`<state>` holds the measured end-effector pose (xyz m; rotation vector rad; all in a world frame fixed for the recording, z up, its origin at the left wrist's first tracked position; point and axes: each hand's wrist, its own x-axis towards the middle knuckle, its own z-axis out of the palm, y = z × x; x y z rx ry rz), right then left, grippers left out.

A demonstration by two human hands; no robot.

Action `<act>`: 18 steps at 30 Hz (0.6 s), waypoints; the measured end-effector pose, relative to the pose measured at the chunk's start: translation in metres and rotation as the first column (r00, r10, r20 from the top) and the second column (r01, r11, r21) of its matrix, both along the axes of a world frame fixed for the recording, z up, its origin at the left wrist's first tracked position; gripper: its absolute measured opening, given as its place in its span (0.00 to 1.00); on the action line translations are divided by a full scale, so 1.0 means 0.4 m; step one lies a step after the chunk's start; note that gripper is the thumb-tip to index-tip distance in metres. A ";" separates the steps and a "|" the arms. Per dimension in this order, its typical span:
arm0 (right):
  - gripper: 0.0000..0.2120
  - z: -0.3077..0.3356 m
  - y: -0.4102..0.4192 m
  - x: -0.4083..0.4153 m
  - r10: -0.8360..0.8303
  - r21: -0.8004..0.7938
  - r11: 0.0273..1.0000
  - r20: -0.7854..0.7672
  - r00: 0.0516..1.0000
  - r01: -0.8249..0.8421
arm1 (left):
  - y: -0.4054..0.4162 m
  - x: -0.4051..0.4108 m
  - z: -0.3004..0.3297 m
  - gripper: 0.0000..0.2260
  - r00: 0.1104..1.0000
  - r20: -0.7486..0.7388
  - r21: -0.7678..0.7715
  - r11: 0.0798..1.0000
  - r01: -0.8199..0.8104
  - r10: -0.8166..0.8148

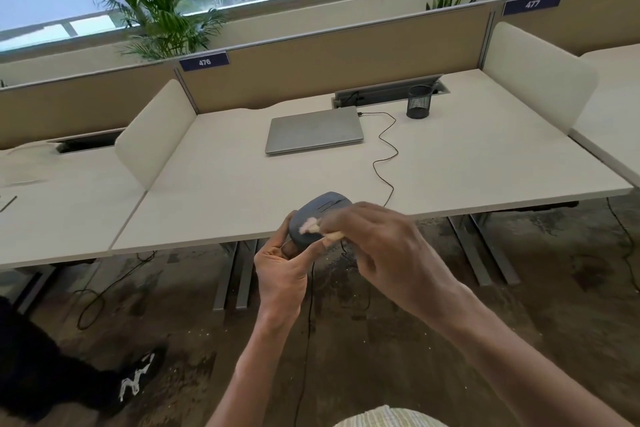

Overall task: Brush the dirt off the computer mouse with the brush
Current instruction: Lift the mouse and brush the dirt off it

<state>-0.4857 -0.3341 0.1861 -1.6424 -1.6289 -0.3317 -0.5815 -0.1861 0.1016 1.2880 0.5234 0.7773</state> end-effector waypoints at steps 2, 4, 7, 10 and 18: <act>0.11 -0.004 -0.006 -0.011 0.017 -0.080 0.997 0.076 0.997 -0.011 | -0.007 0.004 0.002 0.28 1.000 -0.015 0.022 0.999 -0.024 0.025; 0.10 -0.007 -0.020 -0.014 0.028 -0.101 0.995 0.033 0.999 -0.025 | -0.015 0.006 0.005 0.27 0.998 -0.030 0.052 0.998 -0.048 0.049; 0.11 -0.008 -0.027 0.006 -0.030 0.014 0.999 -0.113 0.993 0.031 | -0.031 0.014 0.014 0.26 0.998 -0.046 0.117 0.992 -0.045 0.051; 0.10 -0.017 -0.022 0.008 -0.049 0.016 0.999 -0.103 0.994 0.051 | -0.039 0.033 0.016 0.26 0.996 -0.048 0.130 0.989 -0.070 0.077; 0.13 -0.034 -0.065 0.092 -0.157 0.124 0.975 -0.211 0.965 0.185 | -0.061 0.091 0.015 0.26 0.995 -0.025 0.084 0.992 -0.094 0.096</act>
